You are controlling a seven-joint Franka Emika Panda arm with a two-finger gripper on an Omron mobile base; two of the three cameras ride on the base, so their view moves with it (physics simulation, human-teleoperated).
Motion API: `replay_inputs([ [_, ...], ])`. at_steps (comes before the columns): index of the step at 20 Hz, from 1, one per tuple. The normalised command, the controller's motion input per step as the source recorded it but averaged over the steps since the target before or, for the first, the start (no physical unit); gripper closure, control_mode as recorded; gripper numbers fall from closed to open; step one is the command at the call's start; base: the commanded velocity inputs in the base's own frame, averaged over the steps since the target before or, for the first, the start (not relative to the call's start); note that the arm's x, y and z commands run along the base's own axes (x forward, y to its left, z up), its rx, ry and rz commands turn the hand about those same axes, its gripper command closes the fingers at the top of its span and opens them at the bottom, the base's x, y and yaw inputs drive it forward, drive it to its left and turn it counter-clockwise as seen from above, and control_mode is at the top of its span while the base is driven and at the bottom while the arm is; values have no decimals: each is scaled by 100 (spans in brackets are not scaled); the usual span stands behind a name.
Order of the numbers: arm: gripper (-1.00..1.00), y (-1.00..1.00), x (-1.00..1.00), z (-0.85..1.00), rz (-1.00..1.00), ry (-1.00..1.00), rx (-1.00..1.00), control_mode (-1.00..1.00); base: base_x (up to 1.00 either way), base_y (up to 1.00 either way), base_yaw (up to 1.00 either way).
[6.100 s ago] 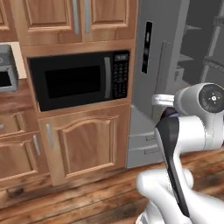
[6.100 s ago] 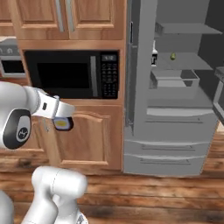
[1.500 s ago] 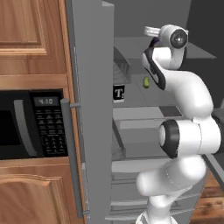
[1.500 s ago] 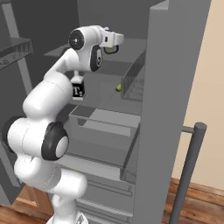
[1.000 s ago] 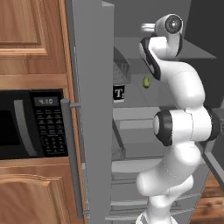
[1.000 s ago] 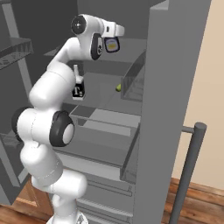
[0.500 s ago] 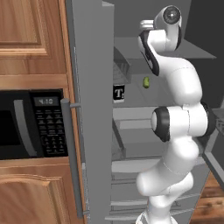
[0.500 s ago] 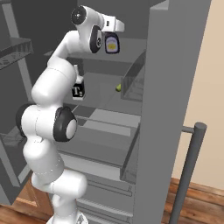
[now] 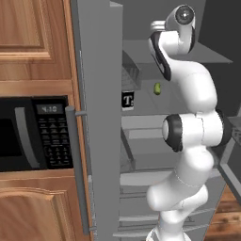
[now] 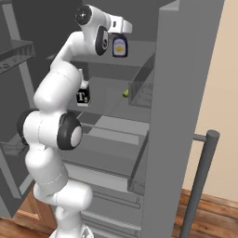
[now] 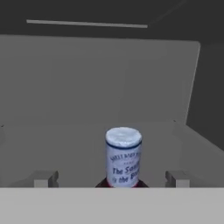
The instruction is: Place the condiment bottle and condiment bottle from the counter to the top shelf of the fridge. If the existing items in the fridge are on the top shelf, move them to other shelves.
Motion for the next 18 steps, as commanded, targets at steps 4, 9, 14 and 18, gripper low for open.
replay_inputs([
  [4, -100, 0, -84, 0, 0, 0, 0, -100, 0, 0, 0],
  [9, -100, 0, -100, 0, 0, 0, 0, -100, 0, 0, 0],
  [14, -100, 19, -100, 0, 0, -4, 0, -100, 0, 0, 0],
  [18, -100, 39, -100, 0, 2, -6, 0, -100, 0, 0, 0],
])
